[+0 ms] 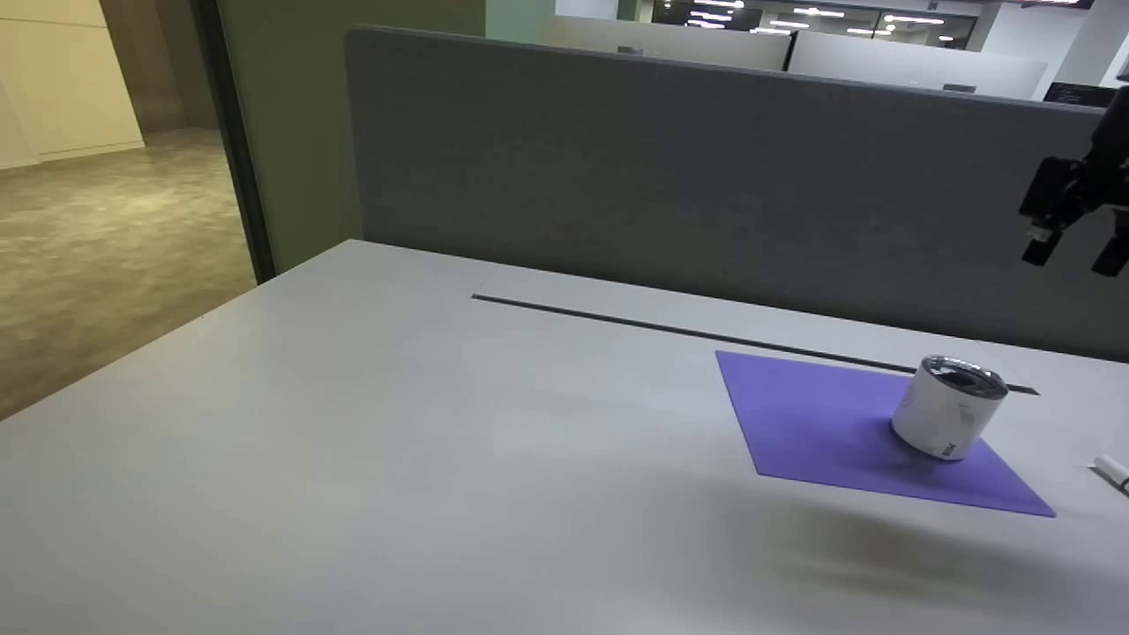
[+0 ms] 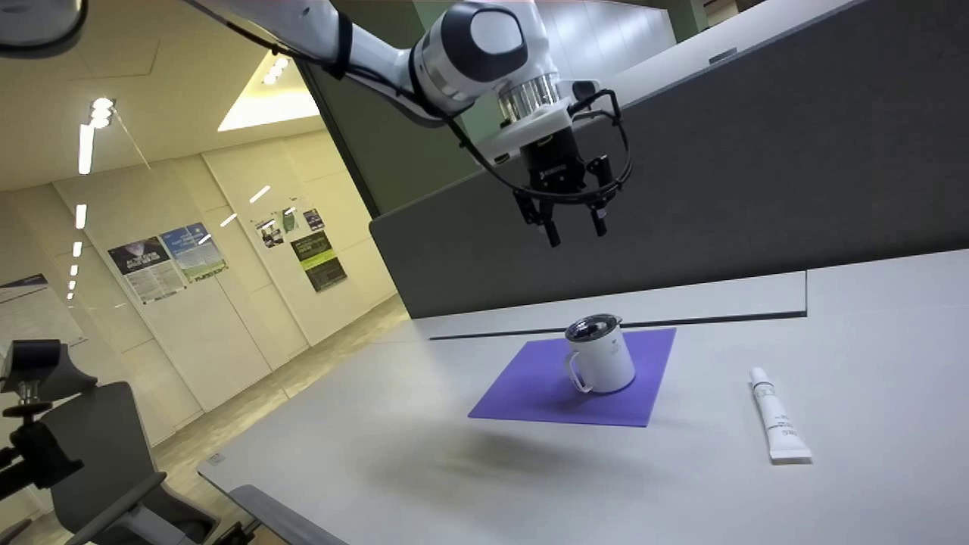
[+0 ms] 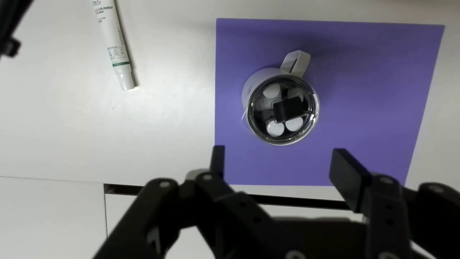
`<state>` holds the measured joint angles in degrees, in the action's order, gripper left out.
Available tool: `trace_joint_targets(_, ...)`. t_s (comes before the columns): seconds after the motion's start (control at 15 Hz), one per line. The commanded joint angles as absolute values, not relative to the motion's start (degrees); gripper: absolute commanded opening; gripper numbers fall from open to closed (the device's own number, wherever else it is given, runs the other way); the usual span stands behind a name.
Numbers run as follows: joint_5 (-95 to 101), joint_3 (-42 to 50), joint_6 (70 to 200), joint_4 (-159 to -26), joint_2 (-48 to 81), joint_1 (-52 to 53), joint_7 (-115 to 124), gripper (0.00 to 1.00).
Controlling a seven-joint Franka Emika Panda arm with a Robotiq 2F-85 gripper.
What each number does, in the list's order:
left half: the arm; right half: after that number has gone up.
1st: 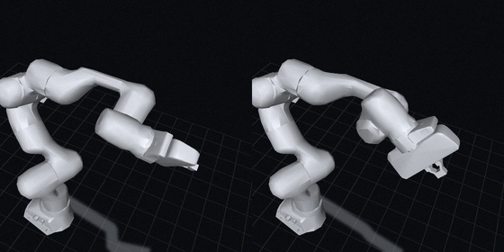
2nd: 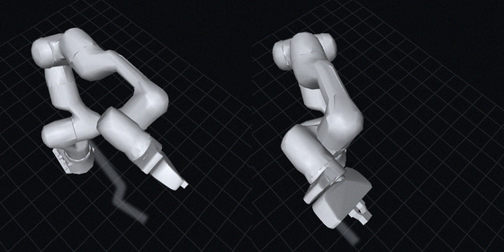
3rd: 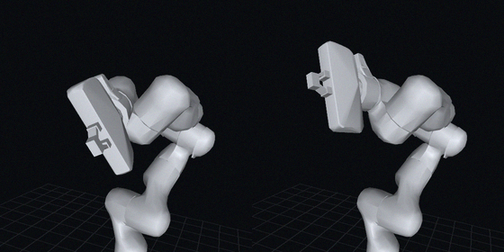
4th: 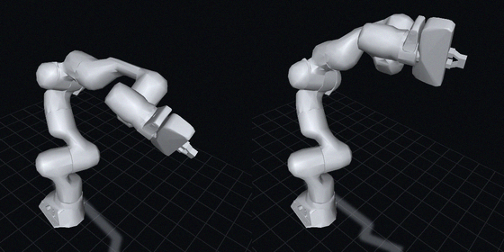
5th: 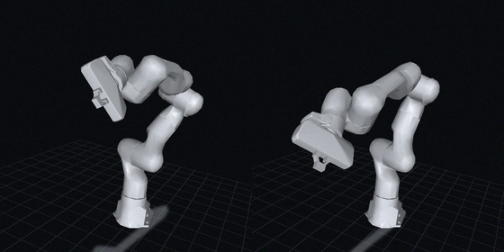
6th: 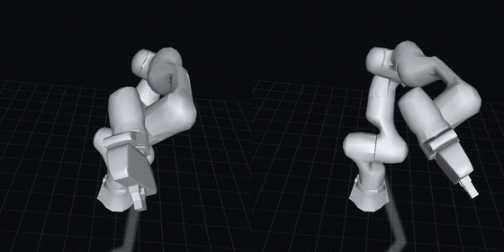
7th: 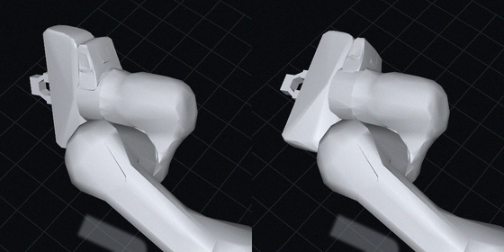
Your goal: Move the object on the cup
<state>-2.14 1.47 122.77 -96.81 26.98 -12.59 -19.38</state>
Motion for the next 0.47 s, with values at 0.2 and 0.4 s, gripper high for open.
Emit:
trace_joint_targets(0.2, -0.9, 2.7, 119.0, -93.9, 28.1, -11.7, -18.5, 1.0)
trace_joint_targets(0.4, -2.1, 2.1, 121.1, -96.2, 27.3, -12.1, -19.5, 1.0)
